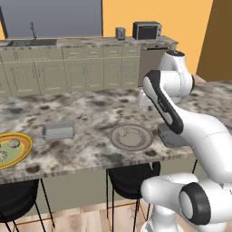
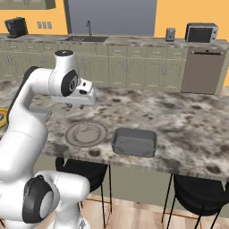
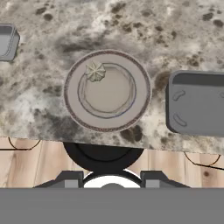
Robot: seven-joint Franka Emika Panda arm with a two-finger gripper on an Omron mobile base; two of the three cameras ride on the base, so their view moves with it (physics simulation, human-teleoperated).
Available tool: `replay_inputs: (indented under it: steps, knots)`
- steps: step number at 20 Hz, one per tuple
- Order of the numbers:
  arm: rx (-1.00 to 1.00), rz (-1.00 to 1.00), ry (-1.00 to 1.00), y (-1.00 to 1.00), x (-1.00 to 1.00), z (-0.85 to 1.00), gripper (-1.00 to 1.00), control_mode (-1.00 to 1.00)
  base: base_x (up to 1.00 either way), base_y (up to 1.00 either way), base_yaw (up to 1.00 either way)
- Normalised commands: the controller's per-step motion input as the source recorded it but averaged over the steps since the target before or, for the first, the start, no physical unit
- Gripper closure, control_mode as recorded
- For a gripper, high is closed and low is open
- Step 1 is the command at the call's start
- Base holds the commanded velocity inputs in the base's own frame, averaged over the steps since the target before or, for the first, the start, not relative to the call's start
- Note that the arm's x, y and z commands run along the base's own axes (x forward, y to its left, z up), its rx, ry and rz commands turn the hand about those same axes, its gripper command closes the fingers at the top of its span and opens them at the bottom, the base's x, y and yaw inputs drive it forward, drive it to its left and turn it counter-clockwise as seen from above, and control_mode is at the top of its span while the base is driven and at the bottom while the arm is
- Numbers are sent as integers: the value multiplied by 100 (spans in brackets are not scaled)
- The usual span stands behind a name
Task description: Place two dumplings into each of the tupperware containers and then place the containers in the fridge.
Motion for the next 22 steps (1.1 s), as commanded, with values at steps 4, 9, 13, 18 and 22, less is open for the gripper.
replay_inputs:
  steps: [4,9,13,18,22]
  knots:
    - [0,0,3,1,-2,-2,-100,-100,0,0,0]
    - [0,20,14,86,-5,-9,-100,-100,0,0,0]
    - [0,33,21,100,0,-17,-100,-100,0,0,0]
    - [0,26,21,100,9,-24,-100,-100,0,0,0]
    - [0,18,19,100,14,-26,-100,-100,0,0,0]
